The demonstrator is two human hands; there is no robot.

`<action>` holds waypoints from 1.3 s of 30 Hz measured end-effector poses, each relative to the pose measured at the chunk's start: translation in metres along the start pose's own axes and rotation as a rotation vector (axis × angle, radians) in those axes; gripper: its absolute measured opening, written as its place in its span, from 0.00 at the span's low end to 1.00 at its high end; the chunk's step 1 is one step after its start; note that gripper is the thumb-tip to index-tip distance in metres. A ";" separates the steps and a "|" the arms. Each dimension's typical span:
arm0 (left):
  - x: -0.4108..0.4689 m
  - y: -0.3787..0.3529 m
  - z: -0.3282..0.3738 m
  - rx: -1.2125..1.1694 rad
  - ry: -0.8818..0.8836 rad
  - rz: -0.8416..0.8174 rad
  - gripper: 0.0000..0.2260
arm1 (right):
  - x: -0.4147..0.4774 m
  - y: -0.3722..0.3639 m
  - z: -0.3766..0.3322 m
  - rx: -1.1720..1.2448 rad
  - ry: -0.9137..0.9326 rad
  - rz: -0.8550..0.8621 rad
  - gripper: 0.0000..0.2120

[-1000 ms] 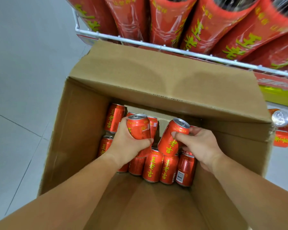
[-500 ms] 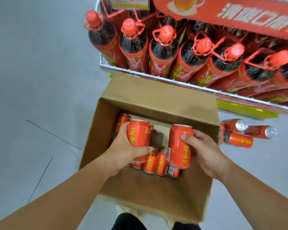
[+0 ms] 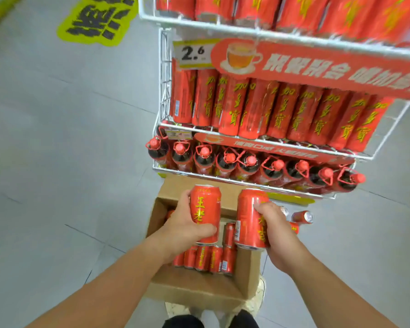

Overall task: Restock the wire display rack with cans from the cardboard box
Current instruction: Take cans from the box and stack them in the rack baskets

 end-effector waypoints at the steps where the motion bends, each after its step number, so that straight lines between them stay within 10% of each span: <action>1: -0.012 0.004 0.021 0.004 -0.024 0.007 0.41 | -0.016 -0.003 -0.018 0.025 0.036 -0.004 0.09; 24: -0.244 0.062 0.464 0.228 -0.632 0.033 0.37 | -0.329 -0.078 -0.397 0.011 0.708 -0.008 0.22; 39: -0.266 0.041 0.715 0.107 -0.856 0.318 0.19 | -0.336 -0.053 -0.661 -0.053 0.923 -0.110 0.18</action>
Point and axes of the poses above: each hand's wrist, its own x-axis towards the middle knuckle, its own y-axis out of the back of the hand, z = x × y, the point moved 10 cm from there along x, towards the middle knuckle, and after that the axes turned 15 degrees about x, right-handed, at the moved point
